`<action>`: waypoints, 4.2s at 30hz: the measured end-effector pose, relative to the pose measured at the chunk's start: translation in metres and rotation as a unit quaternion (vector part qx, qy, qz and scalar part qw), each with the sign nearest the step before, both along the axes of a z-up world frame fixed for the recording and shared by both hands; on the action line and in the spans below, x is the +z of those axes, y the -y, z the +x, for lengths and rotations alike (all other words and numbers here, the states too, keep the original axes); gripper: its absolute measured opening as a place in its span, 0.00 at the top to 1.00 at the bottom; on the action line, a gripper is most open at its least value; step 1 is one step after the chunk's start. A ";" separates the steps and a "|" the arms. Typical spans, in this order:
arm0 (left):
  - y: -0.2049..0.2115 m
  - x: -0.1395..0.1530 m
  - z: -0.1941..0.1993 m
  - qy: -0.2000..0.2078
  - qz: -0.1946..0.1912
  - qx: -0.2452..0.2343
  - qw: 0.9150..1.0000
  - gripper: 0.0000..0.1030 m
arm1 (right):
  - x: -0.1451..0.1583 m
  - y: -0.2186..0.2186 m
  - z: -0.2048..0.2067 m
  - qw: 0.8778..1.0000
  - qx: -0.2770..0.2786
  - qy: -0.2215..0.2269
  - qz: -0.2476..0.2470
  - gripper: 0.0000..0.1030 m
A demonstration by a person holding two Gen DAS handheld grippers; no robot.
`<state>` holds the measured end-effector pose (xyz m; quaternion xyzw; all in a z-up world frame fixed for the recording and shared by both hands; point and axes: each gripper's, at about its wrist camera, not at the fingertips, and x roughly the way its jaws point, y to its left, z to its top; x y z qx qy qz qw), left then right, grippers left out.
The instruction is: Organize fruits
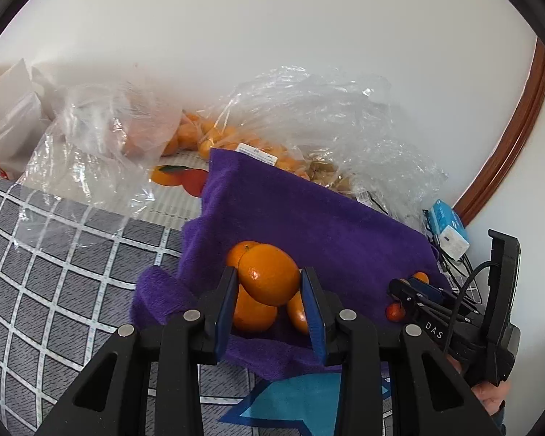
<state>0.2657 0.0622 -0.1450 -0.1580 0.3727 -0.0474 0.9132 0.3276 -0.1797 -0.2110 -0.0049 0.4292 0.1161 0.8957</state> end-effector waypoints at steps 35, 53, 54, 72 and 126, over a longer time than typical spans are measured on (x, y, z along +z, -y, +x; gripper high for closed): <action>0.091 0.009 -0.014 -0.014 0.144 -0.062 0.987 0.46 | 0.050 0.086 -0.117 0.994 -0.103 0.019 0.032 0.50; 0.033 0.093 -0.181 0.072 0.138 -0.002 0.988 0.02 | 0.141 0.056 -0.243 0.989 -0.106 0.099 0.021 0.15; 0.033 0.095 -0.188 0.076 0.137 -0.004 0.988 0.00 | 0.145 0.054 -0.252 0.989 -0.100 0.108 0.019 0.11; 0.036 0.114 -0.247 0.101 0.130 0.001 0.986 0.00 | 0.167 0.055 -0.317 0.989 -0.099 0.111 0.011 0.02; 0.037 0.109 -0.250 0.096 0.135 0.006 0.986 0.00 | 0.167 0.054 -0.324 0.988 -0.103 0.119 0.012 0.02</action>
